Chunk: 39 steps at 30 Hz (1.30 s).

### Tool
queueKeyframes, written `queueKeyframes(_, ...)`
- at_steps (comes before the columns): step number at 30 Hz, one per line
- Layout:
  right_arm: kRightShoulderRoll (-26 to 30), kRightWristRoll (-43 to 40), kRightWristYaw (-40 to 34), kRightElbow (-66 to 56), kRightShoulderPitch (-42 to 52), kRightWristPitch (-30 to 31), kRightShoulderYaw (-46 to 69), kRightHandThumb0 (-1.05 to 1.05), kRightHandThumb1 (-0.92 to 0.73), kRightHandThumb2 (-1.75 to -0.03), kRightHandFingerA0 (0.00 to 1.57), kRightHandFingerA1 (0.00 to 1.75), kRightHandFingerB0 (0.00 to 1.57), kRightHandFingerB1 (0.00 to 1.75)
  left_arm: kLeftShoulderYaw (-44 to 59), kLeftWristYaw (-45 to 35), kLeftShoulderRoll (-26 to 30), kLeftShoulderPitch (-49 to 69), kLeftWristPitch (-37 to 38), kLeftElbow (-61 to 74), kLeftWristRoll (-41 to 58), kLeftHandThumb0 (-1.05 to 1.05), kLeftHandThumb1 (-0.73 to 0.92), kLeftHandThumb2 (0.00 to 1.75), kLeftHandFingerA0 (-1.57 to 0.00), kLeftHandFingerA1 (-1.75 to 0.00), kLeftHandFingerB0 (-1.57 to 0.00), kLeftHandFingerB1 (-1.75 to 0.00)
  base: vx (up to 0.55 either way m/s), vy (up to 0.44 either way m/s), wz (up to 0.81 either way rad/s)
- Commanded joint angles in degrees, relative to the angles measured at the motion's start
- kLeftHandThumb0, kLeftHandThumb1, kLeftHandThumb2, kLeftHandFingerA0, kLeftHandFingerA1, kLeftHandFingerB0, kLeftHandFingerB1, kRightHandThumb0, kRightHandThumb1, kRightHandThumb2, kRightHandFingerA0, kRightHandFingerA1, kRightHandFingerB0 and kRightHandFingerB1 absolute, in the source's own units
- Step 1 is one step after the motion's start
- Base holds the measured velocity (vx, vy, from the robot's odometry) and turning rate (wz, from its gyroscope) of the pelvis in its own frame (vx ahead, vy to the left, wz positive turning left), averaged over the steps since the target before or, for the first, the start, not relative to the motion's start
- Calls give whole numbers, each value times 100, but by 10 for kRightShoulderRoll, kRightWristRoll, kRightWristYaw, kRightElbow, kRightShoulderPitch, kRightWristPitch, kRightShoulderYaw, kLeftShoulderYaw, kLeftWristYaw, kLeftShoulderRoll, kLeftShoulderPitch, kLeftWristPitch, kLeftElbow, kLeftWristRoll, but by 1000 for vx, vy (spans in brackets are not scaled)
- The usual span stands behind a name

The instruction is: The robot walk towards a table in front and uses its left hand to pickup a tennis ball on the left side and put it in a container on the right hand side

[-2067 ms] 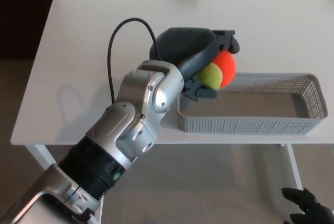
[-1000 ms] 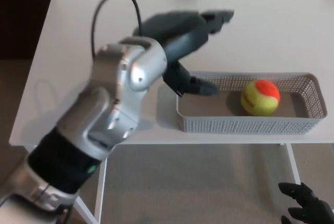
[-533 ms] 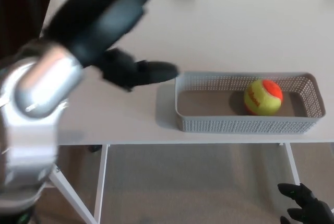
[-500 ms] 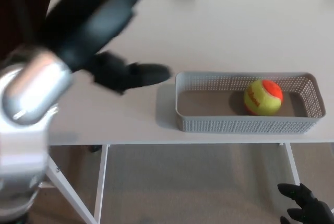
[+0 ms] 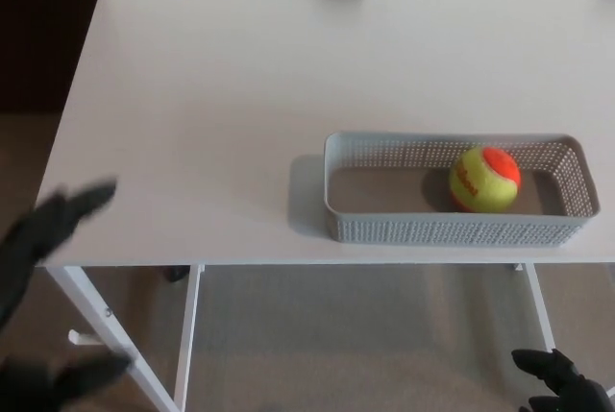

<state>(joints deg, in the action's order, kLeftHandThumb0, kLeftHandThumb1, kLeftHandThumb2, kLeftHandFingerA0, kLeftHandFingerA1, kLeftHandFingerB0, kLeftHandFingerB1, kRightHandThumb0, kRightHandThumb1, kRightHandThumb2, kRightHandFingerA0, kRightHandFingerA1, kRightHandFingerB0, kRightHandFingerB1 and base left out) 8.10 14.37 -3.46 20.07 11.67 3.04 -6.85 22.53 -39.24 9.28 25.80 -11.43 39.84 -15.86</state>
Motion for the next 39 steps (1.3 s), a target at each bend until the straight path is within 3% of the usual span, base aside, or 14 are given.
queueKeyframes(1, 2, -24, -2, 45, 22, -17, 23, -12, -68, -108, 14, 59, 11, 55, 147, -151, -10, 349, 427, -109, 255, -73, 43, 78, -24, -46, -19, -39, 0, 0, 0)
queueKeyframes(8, -1, -30, -6, 54, 23, -26, 30, -6, -86, -77, 18, 63, 13, 51, 65, -94, 45, 303, 360, -180, 150, -70, 45, 81, -38, -50, -31, -43, 0, 0, 0)
queueKeyframes(9, -2, -31, -7, 54, 24, -25, 31, -10, -67, -107, 16, 60, 10, 54, 37, -47, 54, 273, 337, -220, 90, -69, 59, 58, -40, -41, -36, -33, 0, 0, 0)
queueKeyframes(12, -4, -33, -6, 58, 24, -26, 33, -8, -85, -78, 18, 62, 12, 50, -1, 19, 62, 217, 304, -296, 19, -72, 60, 59, -39, -41, -35, -33, 0, 0, 0)
queueKeyframes(13, -5, -33, -7, 58, 25, -26, 34, -10, -67, -107, 14, 59, 8, 53, -20, 60, 61, 179, 278, -345, -15, -77, 57, 64, -33, -43, -31, -34, 0, 0, 0)
queueKeyframes(20, -8, -37, -8, 56, 45, -41, 37, -17, -68, -108, 12, 58, 4, 51, -87, 216, 40, 1, 220, -629, -69, -73, 82, 65, -17, -43, -18, -29, 0, 0, 0)
queueKeyframes(23, -9, -35, -11, 54, 43, -37, 35, -20, -64, -106, 12, 58, 3, 50, -100, 266, 39, -50, 239, -750, -71, -37, 50, 108, -1, -51, 0, -49, 0, 0, 0)
queueKeyframes(24, -9, -36, -11, 55, 40, -37, 36, -24, -64, -106, 11, 57, 2, 49, -104, 267, 40, -54, 239, -765, -70, -75, 68, 98, -13, -47, -5, -38, 0, 0, 0)
queueKeyframes(30, -7, -42, -6, 52, 31, -38, 41, -32, -64, -107, 10, 57, 0, 49, -116, 259, 53, -66, 260, -802, -54, -73, 85, 65, -23, -36, -14, -28, 0, 0, 0)
queueKeyframes(31, -6, -43, -3, 56, 25, -39, 43, -34, -86, -74, 12, 56, 4, 42, -121, 255, 57, -67, 265, -800, -52, -75, 85, 67, -23, -37, -14, -26, 0, 0, 0)
queueKeyframes(33, -6, -44, -2, 57, 26, -45, 43, -42, -85, -79, 11, 56, 7, 41, -124, 256, 61, -69, 272, -808, -48, -74, 85, 67, -22, -37, -13, -26, 0, 0, 0)
queueKeyframes(34, -5, -45, 1, 58, 28, -50, 43, -26, -80, -127, 13, 60, 7, 56, -128, 256, 64, -71, 272, -813, -48, -74, 86, 67, -20, -37, -12, -24, 0, 0, 0)
queueKeyframes(38, 0, -46, 6, 55, 32, -54, 47, -26, -78, -127, 14, 60, 8, 56, -143, 271, 67, -83, 284, -844, -44, -74, 87, 67, -21, -37, -12, -24, 0, 0, 0)
queueKeyframes(39, 4, -48, 11, 56, 22, -54, 52, -45, -91, -74, 7, 55, 3, 37, -148, 272, 66, -94, 284, -855, -38, -74, 87, 68, -21, -37, -11, -24, 0, 0, 0)
